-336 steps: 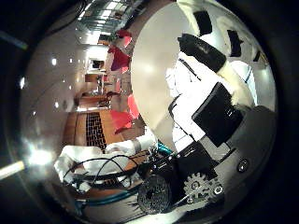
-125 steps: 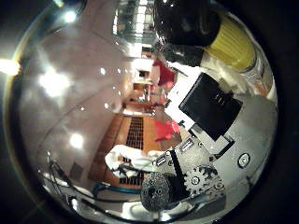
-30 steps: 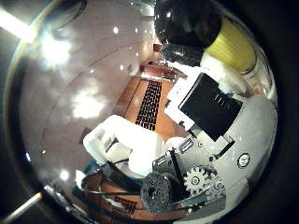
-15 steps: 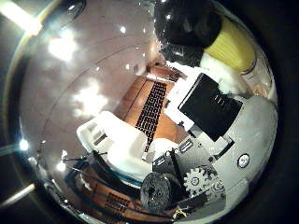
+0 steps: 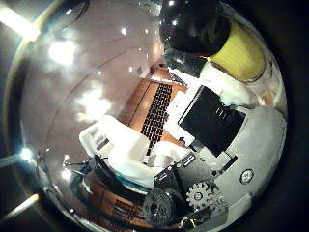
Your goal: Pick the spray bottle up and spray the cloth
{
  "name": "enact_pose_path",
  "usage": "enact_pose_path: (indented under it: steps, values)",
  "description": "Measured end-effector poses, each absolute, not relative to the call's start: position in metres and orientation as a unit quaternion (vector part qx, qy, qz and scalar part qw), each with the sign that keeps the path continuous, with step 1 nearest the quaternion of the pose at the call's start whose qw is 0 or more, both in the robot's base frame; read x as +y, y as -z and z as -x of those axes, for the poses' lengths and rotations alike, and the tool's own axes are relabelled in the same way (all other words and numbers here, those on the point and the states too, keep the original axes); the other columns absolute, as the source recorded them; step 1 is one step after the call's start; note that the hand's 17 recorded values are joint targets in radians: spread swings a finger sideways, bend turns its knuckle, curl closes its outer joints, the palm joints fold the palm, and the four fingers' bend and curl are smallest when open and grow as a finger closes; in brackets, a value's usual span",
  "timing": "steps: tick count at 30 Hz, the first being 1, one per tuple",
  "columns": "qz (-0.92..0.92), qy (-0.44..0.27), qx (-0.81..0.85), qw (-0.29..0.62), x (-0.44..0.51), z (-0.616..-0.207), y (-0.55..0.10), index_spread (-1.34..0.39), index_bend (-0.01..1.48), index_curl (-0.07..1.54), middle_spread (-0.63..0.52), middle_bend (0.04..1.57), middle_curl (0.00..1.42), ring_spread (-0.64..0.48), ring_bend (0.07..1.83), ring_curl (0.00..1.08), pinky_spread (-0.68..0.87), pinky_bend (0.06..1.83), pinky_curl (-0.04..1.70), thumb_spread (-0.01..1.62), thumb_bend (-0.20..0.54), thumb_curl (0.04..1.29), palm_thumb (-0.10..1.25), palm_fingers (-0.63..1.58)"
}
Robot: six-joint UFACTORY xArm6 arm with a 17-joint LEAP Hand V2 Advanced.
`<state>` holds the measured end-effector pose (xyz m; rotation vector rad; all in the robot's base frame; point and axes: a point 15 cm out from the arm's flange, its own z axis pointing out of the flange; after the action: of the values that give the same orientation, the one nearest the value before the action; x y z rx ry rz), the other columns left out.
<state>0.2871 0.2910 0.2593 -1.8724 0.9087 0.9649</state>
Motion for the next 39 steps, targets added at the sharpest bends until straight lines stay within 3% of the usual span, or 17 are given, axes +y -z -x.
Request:
enact_pose_path:
  steps: [5,8,13,16,20,22,29,39]
  values:
    - [0.759,-0.378,0.355,0.393,0.285,-0.283,-0.253,-0.3,0.33,0.57,-0.1,1.02,0.51,-0.23,1.26,0.49,-0.44,1.05,0.81,0.9,-0.028,0.64,0.83,0.86]
    - [0.765,-0.372,0.352,0.39,0.282,-0.283,-0.255,-0.35,0.23,0.55,-0.12,0.92,0.5,-0.25,1.27,0.5,-0.46,1.01,0.79,0.93,-0.025,0.61,0.83,0.68]
    - [0.776,-0.36,0.348,0.383,0.276,-0.281,-0.259,-0.39,0.29,0.57,-0.14,0.79,0.5,-0.26,1.16,0.48,-0.34,0.81,0.77,1.03,-0.028,0.55,0.79,0.31]
    - [0.783,-0.351,0.349,0.376,0.269,-0.281,-0.262,-0.36,0.3,0.54,-0.1,0.69,0.47,-0.18,0.99,0.43,-0.09,0.73,0.74,1.05,-0.027,0.51,0.75,0.14]
    - [0.793,-0.332,0.349,0.373,0.26,-0.28,-0.271,-0.29,0.3,0.49,0.01,0.55,0.41,0.02,0.76,0.35,0.29,0.57,0.62,1.06,-0.029,0.46,0.7,0.01]
    - [0.797,-0.322,0.352,0.37,0.255,-0.28,-0.277,-0.27,0.29,0.47,0.06,0.5,0.39,0.11,0.66,0.31,0.38,0.5,0.56,1.07,-0.028,0.44,0.68,0.0]
    - [0.802,-0.296,0.376,0.358,0.234,-0.282,-0.288,-0.22,0.18,0.4,0.18,0.29,0.32,0.25,0.41,0.23,0.46,0.38,0.41,1.06,-0.026,0.37,0.62,0.03]
    - [0.8,-0.273,0.389,0.368,0.207,-0.275,-0.314,-0.2,0.16,0.33,0.2,0.21,0.32,0.28,0.35,0.23,0.46,0.36,0.36,1.05,-0.024,0.33,0.59,0.08]
